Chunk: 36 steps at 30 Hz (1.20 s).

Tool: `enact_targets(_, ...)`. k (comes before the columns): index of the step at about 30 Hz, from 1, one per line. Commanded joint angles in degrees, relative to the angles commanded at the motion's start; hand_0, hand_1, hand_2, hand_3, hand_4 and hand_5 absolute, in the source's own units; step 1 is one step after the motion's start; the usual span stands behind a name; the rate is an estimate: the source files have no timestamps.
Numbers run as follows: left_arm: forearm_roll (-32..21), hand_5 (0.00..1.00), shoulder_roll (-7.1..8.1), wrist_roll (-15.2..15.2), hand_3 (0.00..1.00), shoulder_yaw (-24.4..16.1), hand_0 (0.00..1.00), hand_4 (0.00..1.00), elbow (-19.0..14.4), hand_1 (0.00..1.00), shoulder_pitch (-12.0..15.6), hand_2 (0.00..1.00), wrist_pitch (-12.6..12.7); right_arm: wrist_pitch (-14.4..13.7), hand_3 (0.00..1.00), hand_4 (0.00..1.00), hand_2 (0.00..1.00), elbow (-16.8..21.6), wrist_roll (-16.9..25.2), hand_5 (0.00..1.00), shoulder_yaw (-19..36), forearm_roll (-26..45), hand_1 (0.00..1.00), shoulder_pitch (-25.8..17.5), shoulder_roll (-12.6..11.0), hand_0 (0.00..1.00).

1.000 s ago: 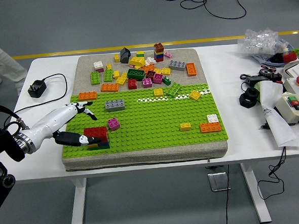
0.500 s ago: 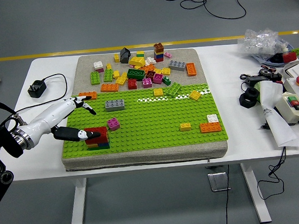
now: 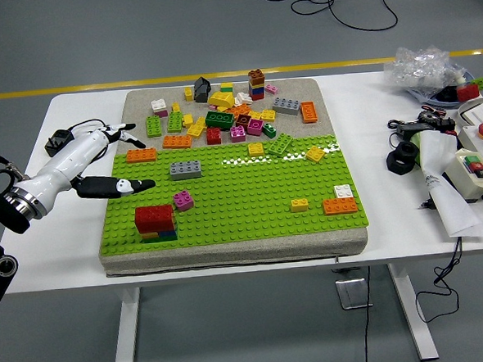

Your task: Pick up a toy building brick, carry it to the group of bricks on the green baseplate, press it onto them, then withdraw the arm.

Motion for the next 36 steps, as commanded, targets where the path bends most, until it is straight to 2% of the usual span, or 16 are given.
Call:
enact_targets(7, -3.9, 0.570, -0.12, -1.2, 0.882, -0.7, 0.998, 0.998, 2.6, 0.919, -1.1, 0.904, 2.8, 0.0, 0.729, 0.962, 0.758, 0.0, -0.1, 0.698, -0.4, -0.1, 0.714, 0.2, 0.1, 0.768)
enact_targets(8, -5.8, 0.570, -0.15, -1.5, 0.882, -1.2, 0.998, 0.998, 3.4, 0.919, -1.6, 0.904, 3.5, -0.1, 0.729, 0.962, 0.758, 0.0, -0.1, 0.698, -0.5, -0.1, 0.714, 0.3, 0.1, 0.768)
enact_targets(9, -7.3, 0.573, -0.14, -1.7, 0.932, -1.5, 0.998, 0.998, 3.8, 0.919, -1.9, 0.905, 3.9, -0.1, 0.729, 0.962, 0.758, 0.0, -0.1, 0.698, -0.6, -0.1, 0.714, 0.4, 0.1, 0.768)
enact_targets(22, -20.9, 0.574, 1.00, -2.8, 0.951, -4.4, 0.998, 0.998, 9.3, 0.913, -6.4, 0.900, 6.8, -0.2, 0.730, 0.962, 0.758, 0.0, -0.1, 0.699, -1.1, 0.5, 0.714, 0.6, 0.0, 0.769)
enact_targets(36, -19.8, 0.561, 1.45, -2.5, 0.945, -5.3, 0.998, 0.998, 10.6, 0.911, -9.3, 0.898, 7.6, -0.4, 0.728, 0.962, 0.757, 0.0, 0.0, 0.698, -1.4, 1.6, 0.714, 0.7, 0.1, 0.768)
